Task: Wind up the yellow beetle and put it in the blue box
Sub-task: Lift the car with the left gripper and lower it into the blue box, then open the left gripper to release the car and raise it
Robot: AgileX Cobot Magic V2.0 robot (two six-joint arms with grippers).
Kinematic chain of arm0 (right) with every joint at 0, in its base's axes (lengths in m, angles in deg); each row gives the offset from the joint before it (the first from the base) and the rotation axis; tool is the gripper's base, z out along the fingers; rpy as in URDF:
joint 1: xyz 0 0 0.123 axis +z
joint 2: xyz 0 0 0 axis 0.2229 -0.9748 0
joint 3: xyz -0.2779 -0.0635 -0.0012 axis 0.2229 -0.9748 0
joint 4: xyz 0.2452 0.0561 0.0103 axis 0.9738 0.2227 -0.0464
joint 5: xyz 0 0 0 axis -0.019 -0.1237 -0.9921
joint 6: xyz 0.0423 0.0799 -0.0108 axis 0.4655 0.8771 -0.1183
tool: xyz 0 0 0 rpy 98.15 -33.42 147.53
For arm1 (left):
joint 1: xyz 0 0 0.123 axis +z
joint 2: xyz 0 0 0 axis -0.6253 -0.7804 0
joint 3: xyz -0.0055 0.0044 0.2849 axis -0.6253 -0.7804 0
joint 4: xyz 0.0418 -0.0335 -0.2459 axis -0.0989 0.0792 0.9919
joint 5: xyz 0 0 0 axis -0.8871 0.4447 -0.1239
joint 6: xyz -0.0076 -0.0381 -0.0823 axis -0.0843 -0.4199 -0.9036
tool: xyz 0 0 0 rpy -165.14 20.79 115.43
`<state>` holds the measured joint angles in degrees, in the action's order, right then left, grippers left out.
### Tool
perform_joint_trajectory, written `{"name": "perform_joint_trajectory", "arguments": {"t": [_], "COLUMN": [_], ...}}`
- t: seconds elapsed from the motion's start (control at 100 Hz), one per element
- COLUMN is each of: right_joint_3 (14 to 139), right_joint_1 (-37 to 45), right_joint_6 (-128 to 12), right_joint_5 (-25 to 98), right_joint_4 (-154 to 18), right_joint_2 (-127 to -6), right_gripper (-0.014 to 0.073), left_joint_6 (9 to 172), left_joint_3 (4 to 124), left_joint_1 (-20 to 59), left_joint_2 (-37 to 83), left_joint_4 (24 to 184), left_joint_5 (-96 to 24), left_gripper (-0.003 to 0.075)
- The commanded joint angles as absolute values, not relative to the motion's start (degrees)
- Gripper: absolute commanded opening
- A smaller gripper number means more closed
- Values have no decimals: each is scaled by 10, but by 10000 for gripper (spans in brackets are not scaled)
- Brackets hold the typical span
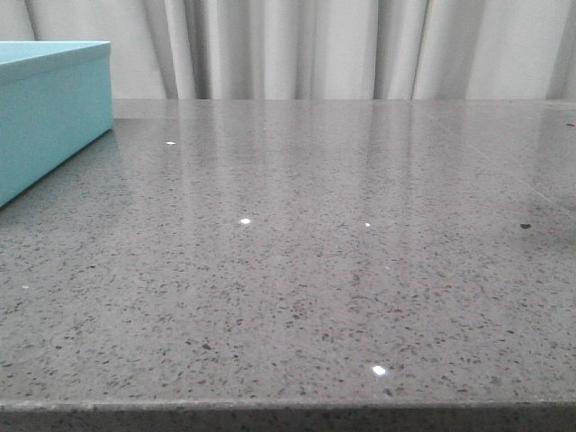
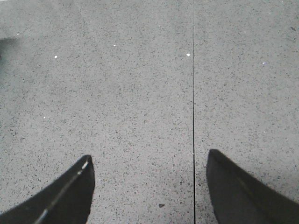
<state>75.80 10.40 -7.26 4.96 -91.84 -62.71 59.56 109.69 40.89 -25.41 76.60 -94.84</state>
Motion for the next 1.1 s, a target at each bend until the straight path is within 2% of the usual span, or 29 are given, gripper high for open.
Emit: {"name": "perform_joint_trajectory", "arguments": {"t": [0.0, 0.19, 0.26, 0.38, 0.48, 0.68, 0.82, 0.999, 1.089], "right_joint_3": [772, 772, 772, 772, 772, 772, 772, 772, 767], "right_joint_1": [104, 104, 104, 104, 104, 104, 104, 104, 104], "right_joint_6": [-77, -77, -77, -77, -77, -77, -77, -77, -77], "right_joint_5": [90, 90, 90, 90, 90, 90, 91, 87, 88], "right_joint_4": [-924, -924, -924, -924, -924, -924, -948, -975, -980], "right_joint_2": [-620, -620, -620, -620, -620, -620, -620, -615, -606], "right_gripper": [505, 505, 505, 505, 505, 505, 505, 503, 462], "left_joint_6": [590, 590, 590, 590, 590, 591, 628, 640, 645], "left_joint_3": [1091, 1084, 1084, 1084, 1086, 1105, 1111, 1108, 1091], "left_joint_1": [410, 410, 410, 410, 410, 410, 410, 410, 410], "left_joint_2": [-236, -255, -255, -255, -255, -251, -222, -169, -136], "left_joint_4": [771, 777, 780, 788, 788, 794, 855, 891, 891], "left_joint_5": [-923, -921, -919, -919, -923, -930, -935, -930, -929], "left_gripper": [191, 205, 262, 425, 490, 484, 472, 351, 272]}}
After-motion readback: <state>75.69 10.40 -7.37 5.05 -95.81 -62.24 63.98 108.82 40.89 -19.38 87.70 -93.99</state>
